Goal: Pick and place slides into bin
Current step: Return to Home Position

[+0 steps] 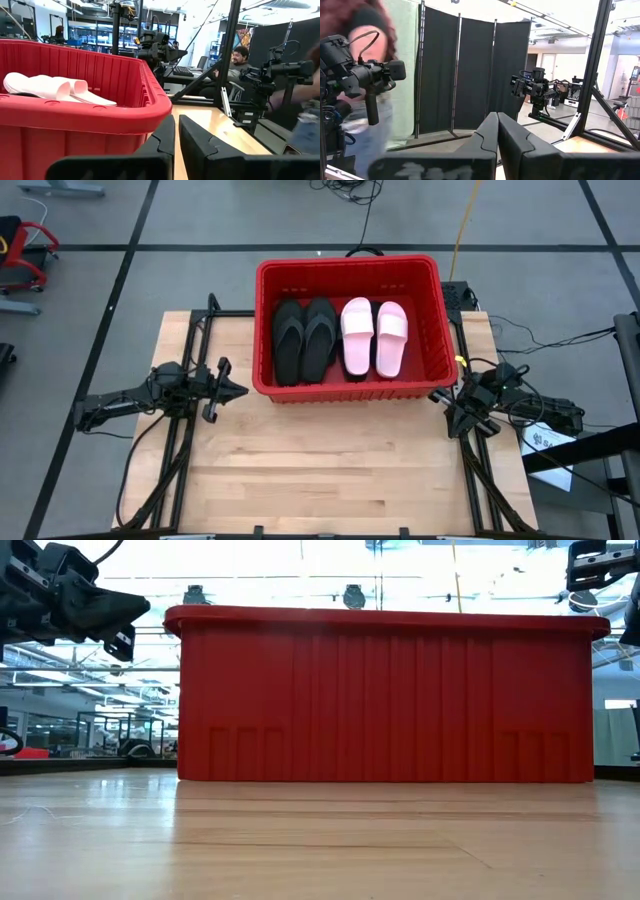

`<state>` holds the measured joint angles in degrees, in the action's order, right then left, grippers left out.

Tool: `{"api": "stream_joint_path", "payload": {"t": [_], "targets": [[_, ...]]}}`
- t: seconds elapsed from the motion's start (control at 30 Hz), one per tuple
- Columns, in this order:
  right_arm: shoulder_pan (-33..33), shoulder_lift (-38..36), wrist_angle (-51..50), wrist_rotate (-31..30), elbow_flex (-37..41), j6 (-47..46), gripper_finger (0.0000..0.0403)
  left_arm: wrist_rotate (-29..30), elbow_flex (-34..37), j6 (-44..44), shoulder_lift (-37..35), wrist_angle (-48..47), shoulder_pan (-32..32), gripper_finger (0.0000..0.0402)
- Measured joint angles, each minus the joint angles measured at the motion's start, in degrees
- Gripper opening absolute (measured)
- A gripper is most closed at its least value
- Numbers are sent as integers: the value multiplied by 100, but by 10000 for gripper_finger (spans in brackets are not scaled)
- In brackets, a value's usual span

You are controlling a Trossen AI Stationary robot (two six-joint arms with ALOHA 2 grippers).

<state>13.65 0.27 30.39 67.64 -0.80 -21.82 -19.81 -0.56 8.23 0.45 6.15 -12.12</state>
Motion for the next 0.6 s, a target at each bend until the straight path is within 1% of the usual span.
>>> {"api": "stream_joint_path", "payload": {"t": [0.2,0.47,0.6], "targets": [[0,0,0,0,0,0,0,0,-2,-3,0,0,0,23],[0,0,0,0,0,0,0,2,-2,-5,2,0,0,2],[0,0,0,0,0,0,0,2,-2,-7,2,0,0,8]]}}
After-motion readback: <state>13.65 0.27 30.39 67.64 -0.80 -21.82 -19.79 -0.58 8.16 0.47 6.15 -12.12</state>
